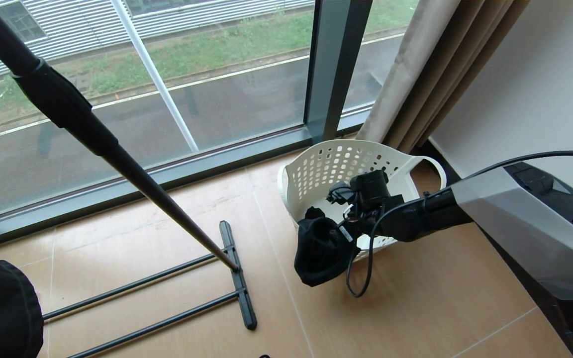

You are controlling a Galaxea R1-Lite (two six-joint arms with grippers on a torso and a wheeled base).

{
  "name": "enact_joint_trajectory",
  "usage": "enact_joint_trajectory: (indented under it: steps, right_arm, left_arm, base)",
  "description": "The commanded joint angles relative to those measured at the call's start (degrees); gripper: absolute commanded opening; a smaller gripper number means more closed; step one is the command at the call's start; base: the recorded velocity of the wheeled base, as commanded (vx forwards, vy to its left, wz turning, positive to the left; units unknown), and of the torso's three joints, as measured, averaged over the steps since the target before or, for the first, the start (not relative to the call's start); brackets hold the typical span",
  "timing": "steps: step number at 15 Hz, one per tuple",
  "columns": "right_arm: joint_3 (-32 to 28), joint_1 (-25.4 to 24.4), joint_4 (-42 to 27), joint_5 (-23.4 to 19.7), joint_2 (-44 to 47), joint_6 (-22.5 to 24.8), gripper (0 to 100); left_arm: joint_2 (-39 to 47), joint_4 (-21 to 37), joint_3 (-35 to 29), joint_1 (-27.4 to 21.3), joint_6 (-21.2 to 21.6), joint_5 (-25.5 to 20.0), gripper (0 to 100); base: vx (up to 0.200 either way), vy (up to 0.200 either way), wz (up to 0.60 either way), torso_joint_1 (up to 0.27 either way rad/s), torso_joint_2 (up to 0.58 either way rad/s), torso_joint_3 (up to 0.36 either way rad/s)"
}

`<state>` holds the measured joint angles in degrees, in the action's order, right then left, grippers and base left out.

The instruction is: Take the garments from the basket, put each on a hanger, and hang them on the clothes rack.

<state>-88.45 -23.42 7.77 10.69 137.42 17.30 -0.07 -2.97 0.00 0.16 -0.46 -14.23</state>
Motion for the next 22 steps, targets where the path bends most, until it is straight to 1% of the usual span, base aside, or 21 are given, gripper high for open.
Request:
enact_joint_trajectory:
  steps: [1,5,10,18,19,22]
  right_arm:
    - [-1.46,0.04,0.06,0.03,1.18,-0.69,100]
    - [-4.01,0.04,-0.03,0.12,3.64,-2.27,100]
    - [-6.03,0.04,-0.03,1.09,5.75,-2.53,100]
    - [-8.84,0.39,-0.03,1.09,8.74,-3.94,100]
    - [-8.93,0.39,-0.03,1.09,8.83,-3.94,0]
    - [-9.46,0.39,0.06,1.09,9.09,-5.87,0]
  left_arm:
    - [0.07,-0.01,0.0,0.02,-0.06,-0.01,100]
    - [0.07,-0.01,0.0,0.02,-0.15,0.08,100]
    - [0.07,-0.01,0.0,0.02,-0.24,-0.01,100]
    - [0.07,-0.01,0.0,0.02,-0.24,0.08,100]
    - [0.07,-0.01,0.0,0.02,-0.24,0.08,100]
    - [0.07,-0.01,0.0,0.02,-0.24,0.08,100]
  base:
    - [0.0,0.0,0.0,0.0,0.0,0.0]
    - [0.0,0.0,0.0,0.0,0.0,0.0]
    - [0.0,0.0,0.0,0.0,0.0,0.0]
    - [0.0,0.0,0.0,0.0,0.0,0.0]
    - [0.0,0.0,0.0,0.0,0.0,0.0]
    - [0.0,0.0,0.0,0.0,0.0,0.0]
